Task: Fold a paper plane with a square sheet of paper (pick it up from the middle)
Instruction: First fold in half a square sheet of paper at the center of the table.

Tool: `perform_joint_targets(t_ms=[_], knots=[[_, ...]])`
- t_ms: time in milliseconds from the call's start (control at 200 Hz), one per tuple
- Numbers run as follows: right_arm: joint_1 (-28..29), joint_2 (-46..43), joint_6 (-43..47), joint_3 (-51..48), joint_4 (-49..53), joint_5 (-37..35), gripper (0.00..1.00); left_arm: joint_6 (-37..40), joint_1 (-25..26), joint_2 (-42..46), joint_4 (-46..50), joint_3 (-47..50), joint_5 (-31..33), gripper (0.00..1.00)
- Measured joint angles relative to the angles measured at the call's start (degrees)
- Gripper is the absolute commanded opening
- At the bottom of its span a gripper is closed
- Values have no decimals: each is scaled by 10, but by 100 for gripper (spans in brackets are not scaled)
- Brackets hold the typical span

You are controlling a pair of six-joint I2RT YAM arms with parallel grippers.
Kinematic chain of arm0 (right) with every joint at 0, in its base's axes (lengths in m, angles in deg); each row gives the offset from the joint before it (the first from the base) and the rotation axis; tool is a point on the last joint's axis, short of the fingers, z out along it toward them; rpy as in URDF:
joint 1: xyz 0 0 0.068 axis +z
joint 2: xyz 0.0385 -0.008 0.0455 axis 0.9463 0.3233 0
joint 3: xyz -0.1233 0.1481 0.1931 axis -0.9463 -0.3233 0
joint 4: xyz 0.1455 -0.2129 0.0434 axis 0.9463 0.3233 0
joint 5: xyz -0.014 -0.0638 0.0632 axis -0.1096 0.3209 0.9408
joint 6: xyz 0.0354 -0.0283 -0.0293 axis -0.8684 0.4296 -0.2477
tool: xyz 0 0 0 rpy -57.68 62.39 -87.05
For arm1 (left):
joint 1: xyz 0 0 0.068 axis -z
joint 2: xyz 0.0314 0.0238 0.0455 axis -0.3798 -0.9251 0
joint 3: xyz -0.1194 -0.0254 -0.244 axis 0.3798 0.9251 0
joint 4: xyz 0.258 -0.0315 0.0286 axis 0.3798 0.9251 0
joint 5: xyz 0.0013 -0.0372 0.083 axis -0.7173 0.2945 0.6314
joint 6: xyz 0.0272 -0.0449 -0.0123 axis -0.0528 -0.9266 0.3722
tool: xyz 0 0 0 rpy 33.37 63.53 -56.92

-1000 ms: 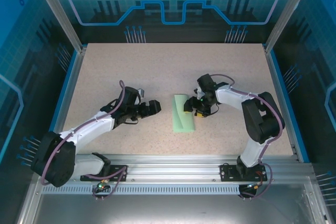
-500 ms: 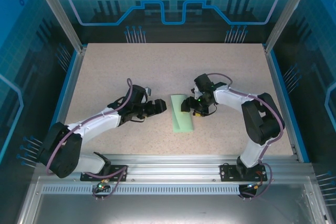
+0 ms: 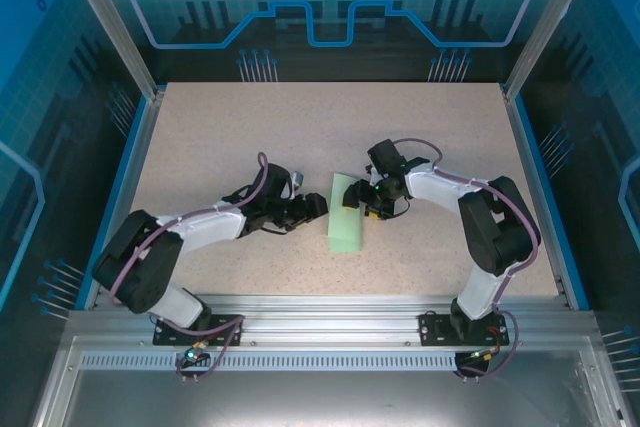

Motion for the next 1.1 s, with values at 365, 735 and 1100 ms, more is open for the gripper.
perform_joint_targets(t_ms=[365, 735, 1100], knots=[[-3, -2, 0, -16, -9, 13, 66, -26, 19, -76, -74, -32, -63, 33], [-31, -35, 2, -47, -31, 58, 67, -38, 21, -97, -105, -32, -83, 8], [-78, -73, 7, -83, -61, 108, 73, -90, 21, -104, -190, -26, -104, 9]])
